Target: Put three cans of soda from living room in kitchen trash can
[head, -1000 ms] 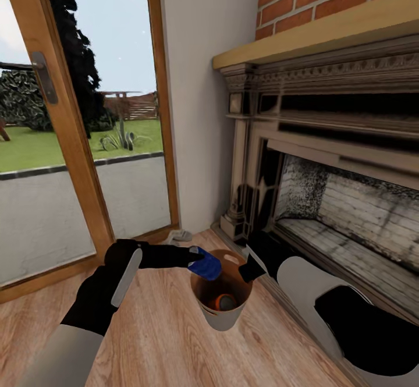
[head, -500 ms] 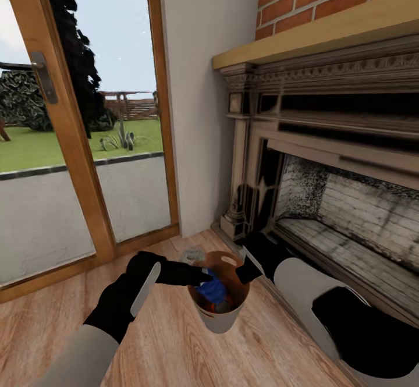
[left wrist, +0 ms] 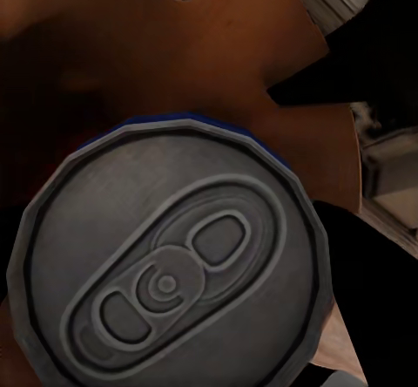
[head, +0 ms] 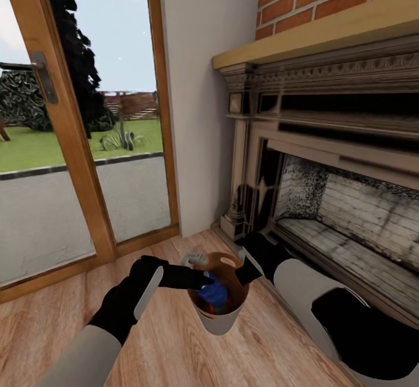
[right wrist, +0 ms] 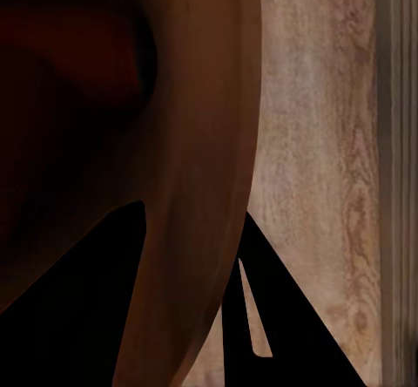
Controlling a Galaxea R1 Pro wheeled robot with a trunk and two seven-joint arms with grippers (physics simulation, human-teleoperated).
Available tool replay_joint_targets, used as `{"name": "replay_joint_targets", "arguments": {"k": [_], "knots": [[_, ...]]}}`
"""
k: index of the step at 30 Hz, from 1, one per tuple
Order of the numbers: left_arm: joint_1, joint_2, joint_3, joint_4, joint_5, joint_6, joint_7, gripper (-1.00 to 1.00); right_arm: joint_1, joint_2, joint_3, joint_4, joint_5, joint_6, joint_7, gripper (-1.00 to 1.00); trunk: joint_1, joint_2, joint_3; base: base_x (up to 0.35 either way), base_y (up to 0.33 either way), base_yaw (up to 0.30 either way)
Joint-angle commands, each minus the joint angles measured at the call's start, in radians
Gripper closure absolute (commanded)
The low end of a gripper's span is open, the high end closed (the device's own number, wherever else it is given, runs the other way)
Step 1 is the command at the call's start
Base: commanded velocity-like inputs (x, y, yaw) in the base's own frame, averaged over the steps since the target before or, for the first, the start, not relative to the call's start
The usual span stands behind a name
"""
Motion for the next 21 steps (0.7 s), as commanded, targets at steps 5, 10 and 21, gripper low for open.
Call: {"name": "replay_joint_targets", "arguments": {"k": [5, 10, 21], "knots": [[0.000, 0.000, -0.011, 0.040, 0.002, -0.029, 0.001, 1.00, 0.001, 0.001, -0.005, -0.001, -0.014, 0.001, 0.001, 1.00, 0.000, 0.000, 0.000, 0.000, 0.000, 0.000], [0.000, -0.001, -0.034, 0.070, 0.001, -0.052, 0.016, 1.00, 0.002, 0.005, -0.003, -0.001, -0.013, 0.002, 0.001, 1.00, 0.000, 0.000, 0.000, 0.000, 0.000, 0.000], [0.000, -0.015, -0.043, 0.120, 0.001, -0.096, 0.034, 1.00, 0.002, 0.009, 0.002, -0.001, -0.013, 0.002, 0.001, 1.00, 0.000, 0.000, 0.000, 0.000, 0.000, 0.000]]}}
